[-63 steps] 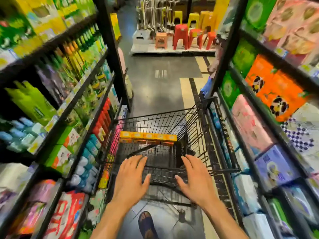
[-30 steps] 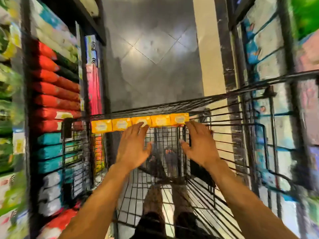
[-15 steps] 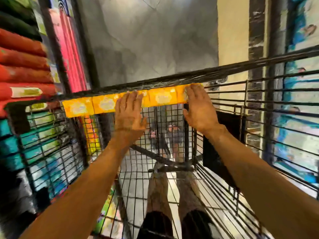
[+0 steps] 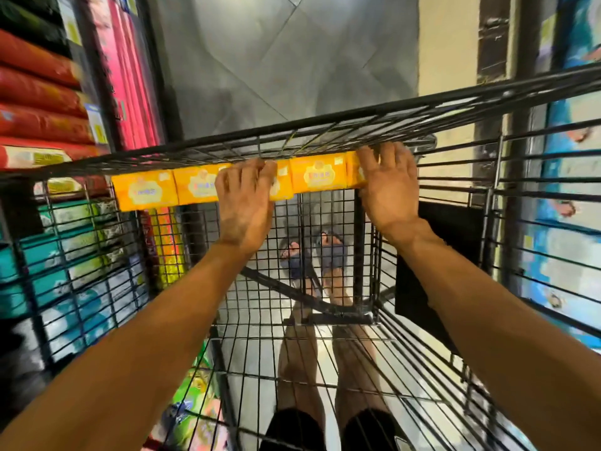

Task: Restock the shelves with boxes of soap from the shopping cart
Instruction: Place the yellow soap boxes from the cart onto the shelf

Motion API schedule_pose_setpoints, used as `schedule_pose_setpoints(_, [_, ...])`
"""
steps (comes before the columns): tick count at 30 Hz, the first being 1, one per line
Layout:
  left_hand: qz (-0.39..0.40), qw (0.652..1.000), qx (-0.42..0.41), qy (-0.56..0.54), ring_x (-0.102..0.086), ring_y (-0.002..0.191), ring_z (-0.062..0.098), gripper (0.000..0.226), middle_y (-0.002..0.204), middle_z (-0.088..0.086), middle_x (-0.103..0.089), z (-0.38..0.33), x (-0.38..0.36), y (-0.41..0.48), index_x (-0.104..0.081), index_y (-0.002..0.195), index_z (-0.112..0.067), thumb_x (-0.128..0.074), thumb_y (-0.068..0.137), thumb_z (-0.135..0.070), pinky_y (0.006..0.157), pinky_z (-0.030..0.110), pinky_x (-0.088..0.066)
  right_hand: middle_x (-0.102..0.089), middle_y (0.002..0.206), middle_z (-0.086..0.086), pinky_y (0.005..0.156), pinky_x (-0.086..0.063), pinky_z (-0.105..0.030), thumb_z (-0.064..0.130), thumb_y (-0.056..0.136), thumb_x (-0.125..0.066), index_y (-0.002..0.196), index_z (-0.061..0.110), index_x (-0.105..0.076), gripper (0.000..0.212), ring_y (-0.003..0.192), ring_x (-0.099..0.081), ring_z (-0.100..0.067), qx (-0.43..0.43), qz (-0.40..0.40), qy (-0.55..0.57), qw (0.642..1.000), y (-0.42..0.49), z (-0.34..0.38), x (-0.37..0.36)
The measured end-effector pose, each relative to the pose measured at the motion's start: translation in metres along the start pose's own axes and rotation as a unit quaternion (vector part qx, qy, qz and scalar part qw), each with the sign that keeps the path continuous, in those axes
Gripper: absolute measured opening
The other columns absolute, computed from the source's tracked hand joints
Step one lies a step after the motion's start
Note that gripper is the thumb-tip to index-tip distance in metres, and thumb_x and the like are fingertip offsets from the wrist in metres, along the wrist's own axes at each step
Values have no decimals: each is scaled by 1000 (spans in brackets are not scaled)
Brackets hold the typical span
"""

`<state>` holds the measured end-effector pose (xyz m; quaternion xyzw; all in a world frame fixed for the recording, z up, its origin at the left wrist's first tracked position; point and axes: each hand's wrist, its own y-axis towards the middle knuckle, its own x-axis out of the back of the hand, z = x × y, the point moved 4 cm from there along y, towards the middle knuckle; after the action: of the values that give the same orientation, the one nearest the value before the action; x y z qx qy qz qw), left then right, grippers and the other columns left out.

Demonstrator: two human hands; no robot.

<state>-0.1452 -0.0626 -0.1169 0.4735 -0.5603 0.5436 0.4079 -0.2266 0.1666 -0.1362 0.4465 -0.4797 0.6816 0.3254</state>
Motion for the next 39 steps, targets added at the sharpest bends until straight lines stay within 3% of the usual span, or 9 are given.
schedule_pose_setpoints(4, [29, 999, -26, -27, -33, 141, 30, 64, 149, 10, -41, 4, 3, -16, -40, 147, -19, -61, 87, -29, 122, 52, -5, -57, 131, -17, 119, -32, -55, 5, 77, -76, 137, 16, -50, 66, 131, -47, -40, 25, 13, 30, 999, 5, -3, 8])
schedule_pose_setpoints(9, [-10, 986, -31, -166, -43, 134, 31, 67, 139, 11, -51, 6, 31, -36, -47, 141, -18, -76, 82, -28, 121, 57, -14, -56, 134, -16, 113, -38, -50, 12, 78, -77, 143, 11, -47, 71, 125, -49, -38, 76, 12, 110, 991, -9, -14, 34])
schedule_pose_setpoints(14, [-23, 954, 44, -297, -46, 120, 24, 76, 131, 6, -49, 7, 76, -60, -53, 141, -22, -86, 72, -21, 98, 33, -38, -53, 130, -17, 100, -42, -43, 31, 74, -75, 138, 9, -54, 71, 118, -49, -34, 75, 4, 219, 973, -45, -3, 71])
schedule_pose_setpoints(17, [-53, 916, 70, -391, -51, 114, 23, 79, 125, 2, -47, 10, 110, -81, -56, 136, -26, -88, 66, -7, 94, 38, -48, -50, 129, -12, 95, -47, -30, 35, 73, -77, 140, 14, -53, 74, 116, -48, -21, 47, 15, 287, 957, -77, 12, 99])
schedule_pose_setpoints(23, [-48, 842, 116, -525, -49, 121, 11, 74, 131, 6, -41, 13, 201, -143, -60, 127, -6, -86, 59, 2, 108, 22, -40, -52, 112, 3, 84, -53, -53, 44, 69, -79, 121, 35, -54, 59, 104, -57, -29, 29, -22, 384, 923, -159, 55, 177])
schedule_pose_setpoints(25, [-39, 823, 148, -547, -43, 116, -17, 72, 130, 5, -37, 16, 232, -171, -65, 122, -5, -91, 56, 4, 102, 9, -39, -56, 113, 12, 86, -56, -48, 29, 73, -89, 116, 45, -54, 58, 106, -61, -26, 32, -1, 418, 908, -187, 70, 201])
schedule_pose_setpoints(27, [-25, 810, 179, -557, -44, 108, -19, 75, 125, 2, -39, 18, 260, -201, -64, 126, -5, -91, 58, 7, 90, -3, -35, -61, 120, 9, 88, -61, -42, 17, 74, -92, 123, 42, -55, 66, 110, -65, -21, 12, 55, 481, 875, -214, 84, 216])
schedule_pose_setpoints(33, [-40, 674, 221, -704, -65, 93, 6, 66, 125, 1, -57, 11, 306, -298, -58, 134, -17, -85, 73, -9, 73, 22, -57, -70, 121, 11, 90, -58, -39, 53, 58, -92, 130, 33, -62, 80, 108, -68, -12, -28, 112, 574, 811, -284, 126, 247])
schedule_pose_setpoints(39, [-211, 597, 284, -720, -61, 111, 27, 58, 132, 10, -62, -9, 323, -415, -65, 127, -30, -74, 69, -31, 86, 50, -51, -62, 140, -16, 102, -45, -47, 5, 78, -59, 140, 8, -57, 62, 123, -59, -33, 46, 228, 703, 672, -340, 160, 241])
